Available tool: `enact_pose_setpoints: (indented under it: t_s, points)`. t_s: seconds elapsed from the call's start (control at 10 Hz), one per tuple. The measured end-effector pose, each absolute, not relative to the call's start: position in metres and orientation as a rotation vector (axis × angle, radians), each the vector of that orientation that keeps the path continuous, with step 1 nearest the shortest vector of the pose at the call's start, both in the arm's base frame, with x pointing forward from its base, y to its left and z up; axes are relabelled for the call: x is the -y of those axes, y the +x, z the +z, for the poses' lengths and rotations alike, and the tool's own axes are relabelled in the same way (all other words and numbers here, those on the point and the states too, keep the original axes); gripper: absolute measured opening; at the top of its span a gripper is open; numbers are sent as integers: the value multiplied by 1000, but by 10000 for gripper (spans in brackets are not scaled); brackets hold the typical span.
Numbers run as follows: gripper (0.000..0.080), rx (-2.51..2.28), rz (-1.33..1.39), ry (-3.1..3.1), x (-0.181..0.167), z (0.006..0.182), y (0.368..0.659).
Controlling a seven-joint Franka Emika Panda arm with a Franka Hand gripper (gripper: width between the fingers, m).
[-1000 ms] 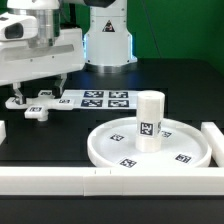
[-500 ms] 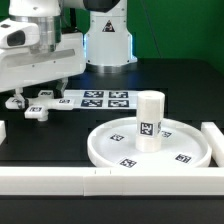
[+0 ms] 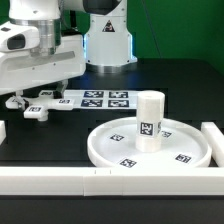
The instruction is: Assemble round table
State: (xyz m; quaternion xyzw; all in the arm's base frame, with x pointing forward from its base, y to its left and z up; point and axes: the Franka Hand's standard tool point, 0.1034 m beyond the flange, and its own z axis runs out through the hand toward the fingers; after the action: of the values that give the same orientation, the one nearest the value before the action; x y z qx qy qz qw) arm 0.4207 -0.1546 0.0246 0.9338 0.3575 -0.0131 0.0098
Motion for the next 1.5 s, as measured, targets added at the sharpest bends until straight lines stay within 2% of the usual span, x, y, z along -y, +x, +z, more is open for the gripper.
enact_pose_setpoints:
  t_s: [0.1,0.2,0.3,0.7,1.0,1.3,1.5]
  points:
    - [548,-1116,-42,2916,155,24,421]
    - [548,-1117,-42,2915,155,24,421]
    - [442,-1116,-42,2916,155,24,421]
    - [442,-1102,-40,2923,149,27,423]
    - [442,-1007,-32,2966,98,59,451]
    - [443,-831,-41,3035,51,91,495]
    - [443,-823,-38,3036,50,91,496]
